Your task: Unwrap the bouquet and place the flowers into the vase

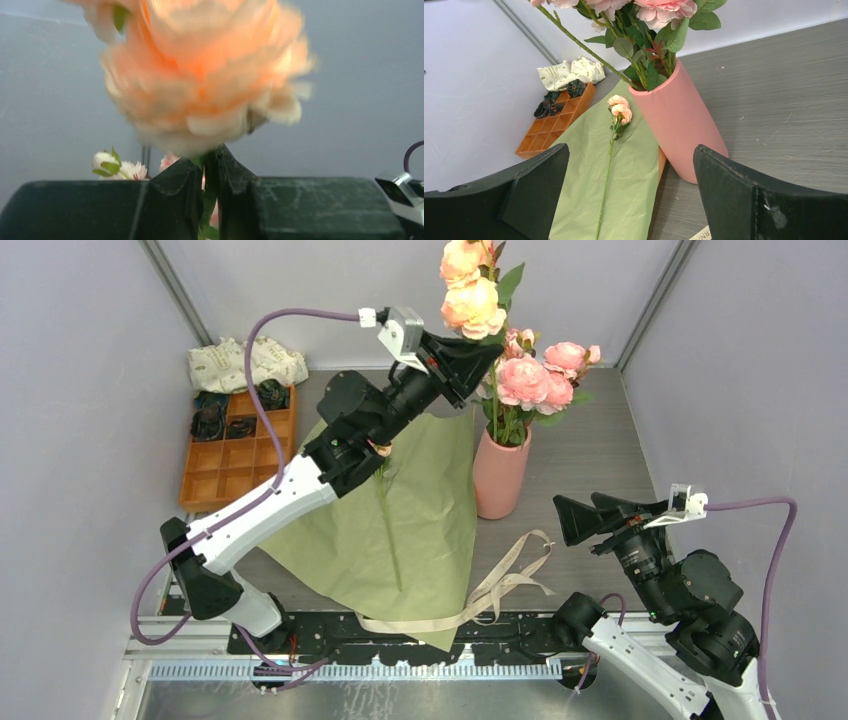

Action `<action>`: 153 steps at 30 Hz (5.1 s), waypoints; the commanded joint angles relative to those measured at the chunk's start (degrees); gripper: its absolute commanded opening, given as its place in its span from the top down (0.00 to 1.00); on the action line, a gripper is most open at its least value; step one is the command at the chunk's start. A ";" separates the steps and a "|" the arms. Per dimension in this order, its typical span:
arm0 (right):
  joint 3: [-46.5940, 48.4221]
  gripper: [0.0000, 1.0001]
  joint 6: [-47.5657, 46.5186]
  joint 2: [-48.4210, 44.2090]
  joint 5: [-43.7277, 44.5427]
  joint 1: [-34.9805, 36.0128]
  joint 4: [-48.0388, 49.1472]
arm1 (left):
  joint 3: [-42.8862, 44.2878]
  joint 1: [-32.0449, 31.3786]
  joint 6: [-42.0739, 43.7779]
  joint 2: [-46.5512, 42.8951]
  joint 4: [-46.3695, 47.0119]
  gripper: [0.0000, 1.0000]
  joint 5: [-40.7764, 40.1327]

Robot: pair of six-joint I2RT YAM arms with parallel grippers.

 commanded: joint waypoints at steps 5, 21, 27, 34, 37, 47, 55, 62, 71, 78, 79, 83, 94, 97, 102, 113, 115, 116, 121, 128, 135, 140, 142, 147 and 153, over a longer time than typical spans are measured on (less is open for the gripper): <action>1.00 0.01 -0.40 -0.58 0.67 -0.04 1.63 | -12.66 -0.09 -3.45 -4.38 11.99 0.83 -2.32; 0.05 0.01 -0.16 -0.38 0.43 -0.16 2.20 | -20.63 -0.10 -5.73 -0.42 13.55 0.83 -7.34; -0.78 0.01 0.15 0.12 0.34 -0.12 2.72 | -19.94 -0.06 -5.97 2.66 11.29 0.82 -7.29; -1.10 0.00 0.32 1.34 0.51 -0.19 2.96 | -22.75 -0.10 -7.17 3.09 9.14 0.67 -7.96; -1.36 0.00 0.41 1.71 0.73 -0.11 3.27 | -25.08 -0.09 -7.42 2.04 8.95 0.55 -8.62; -1.23 0.00 0.72 4.91 0.07 -0.10 4.40 | -29.67 -0.13 -4.54 -4.94 1.65 0.40 -10.85; -0.50 0.01 0.29 7.84 1.46 -0.14 4.75 | -35.92 -0.65 -4.00 -13.64 -2.64 0.40 -12.18; 2.41 0.01 -1.10 14.89 -5.51 -0.11 7.16 | -36.90 -1.15 -1.96 -27.98 -17.13 0.40 -24.66; 8.52 0.00 1.08 31.37 -21.67 1.87 15.75 | -36.59 -1.15 -0.73 -48.90 -37.19 0.40 -41.20; 22.34 0.01 -8.74 52.07 0.14 31.46 13.41 | -32.89 -1.14 -2.10 -56.07 -48.83 0.40 -48.45; 26.17 0.01 -9.04 56.74 0.70 33.52 11.41 | -32.45 -1.13 -2.23 -56.36 -49.58 0.40 -49.04; 40.39 0.01 -7.70 74.47 2.01 36.98 2.86 | -30.75 -1.14 -3.43 -57.20 -52.93 0.40 -49.96; 59.96 0.07 1.56 100.61 -4.86 27.03 -8.87 | -25.05 -1.14 -10.31 -59.89 -67.12 0.43 -63.63; 63.03 0.11 3.14 105.34 -5.26 23.20 -11.11 | -24.43 -1.13 -10.37 -60.46 -68.24 0.43 -63.87; 67.99 0.17 4.96 112.72 -5.80 17.21 -12.84 | -24.59 -1.20 -10.67 -59.54 -68.87 0.43 -62.24; 76.73 0.27 7.26 125.91 -8.92 8.35 -13.63 | -25.06 -1.14 -10.94 -58.30 -68.76 0.43 -59.69; 78.02 0.28 7.21 127.64 -9.08 7.49 -13.98 | -25.26 -1.14 -10.94 -58.15 -68.80 0.43 -59.50; 78.31 0.28 7.18 128.11 -9.30 7.08 -13.93 | -25.37 -1.13 -10.94 -58.15 -68.76 0.43 -59.46; 78.34 0.32 6.92 129.21 -10.05 6.08 -13.00 | -26.33 -1.09 -10.28 -58.33 -67.60 0.43 -59.63; 79.86 0.39 6.22 131.59 -11.51 5.38 -12.75 | -26.87 -1.10 -9.72 -57.93 -66.87 0.43 -59.63; 81.59 0.49 6.48 134.04 -12.99 5.20 -12.58 | -27.21 -1.14 -9.80 -58.33 -66.51 0.43 -59.32; 81.42 0.68 6.49 134.01 -12.61 5.25 -12.37 | -27.31 -1.14 -9.80 -58.74 -66.53 0.43 -59.50; 81.01 0.77 6.64 133.44 -12.67 5.25 -12.16 | -27.40 -1.08 -9.72 -58.96 -66.57 0.43 -59.54; 79.32 0.99 6.78 129.80 -12.30 5.86 -11.23 | -27.45 -1.15 -9.79 -59.33 -66.60 0.43 -59.72; 76.77 0.99 5.29 121.58 -8.98 9.50 -11.16 | -27.37 -1.13 -9.88 -59.70 -66.81 0.43 -59.81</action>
